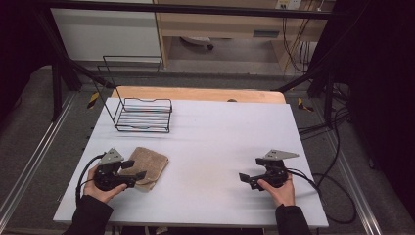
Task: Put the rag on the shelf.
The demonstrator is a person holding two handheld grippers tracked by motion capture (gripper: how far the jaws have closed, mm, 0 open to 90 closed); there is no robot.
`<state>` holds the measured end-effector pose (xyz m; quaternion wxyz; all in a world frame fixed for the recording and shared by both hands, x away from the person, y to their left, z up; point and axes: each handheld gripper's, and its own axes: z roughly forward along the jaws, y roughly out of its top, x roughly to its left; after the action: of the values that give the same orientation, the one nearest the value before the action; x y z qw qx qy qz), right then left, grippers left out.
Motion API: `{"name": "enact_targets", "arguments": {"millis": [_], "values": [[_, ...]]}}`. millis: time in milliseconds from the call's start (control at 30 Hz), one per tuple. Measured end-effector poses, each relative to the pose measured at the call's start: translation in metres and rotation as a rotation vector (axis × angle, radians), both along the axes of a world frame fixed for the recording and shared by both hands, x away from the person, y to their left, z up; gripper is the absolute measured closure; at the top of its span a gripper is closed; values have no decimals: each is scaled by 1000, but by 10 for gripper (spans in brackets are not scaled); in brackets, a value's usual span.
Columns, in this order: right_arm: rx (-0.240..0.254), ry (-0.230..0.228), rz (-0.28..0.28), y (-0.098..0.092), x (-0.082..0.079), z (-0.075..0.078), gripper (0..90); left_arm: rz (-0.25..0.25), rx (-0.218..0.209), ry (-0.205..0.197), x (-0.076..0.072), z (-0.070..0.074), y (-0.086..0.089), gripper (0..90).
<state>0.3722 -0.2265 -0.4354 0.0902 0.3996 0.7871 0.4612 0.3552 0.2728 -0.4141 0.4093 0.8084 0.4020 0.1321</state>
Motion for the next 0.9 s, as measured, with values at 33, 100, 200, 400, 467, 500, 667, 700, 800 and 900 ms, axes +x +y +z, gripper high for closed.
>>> {"name": "enact_targets", "arguments": {"millis": [33, 100, 200, 400, 467, 500, 667, 700, 800, 900], "values": [[-8, 0, 9, 4, 2, 0, 16, 4, 0, -1, 1, 0, 2, 279], [-17, 2, 21, 15, 5, 1, 16, 14, -7, 0, 2, 0, 6, 220], [-17, -2, 43, 31, 10, 3, 16, 23, -14, 5, 5, -2, 12, 178], [-13, -21, 89, 72, 22, 11, 16, 58, -45, 8, 7, -3, 26, 110], [-25, -25, 103, 88, 28, 13, 18, 68, -42, 5, 7, -2, 30, 85], [-33, -22, 107, 97, 30, 15, 19, 73, -41, 2, 7, -2, 32, 74], [-58, -27, 142, 137, 43, 19, 26, 88, -63, 5, 8, -4, 40, 71], [-60, -31, 146, 144, 46, 20, 28, 90, -65, 7, 9, -4, 41, 70], [-65, -23, 148, 164, 53, 19, 36, 95, -67, 11, 10, -6, 44, 68], [-83, -25, 166, 182, 60, 18, 56, 100, -68, 16, 10, -8, 47, 69]]}}
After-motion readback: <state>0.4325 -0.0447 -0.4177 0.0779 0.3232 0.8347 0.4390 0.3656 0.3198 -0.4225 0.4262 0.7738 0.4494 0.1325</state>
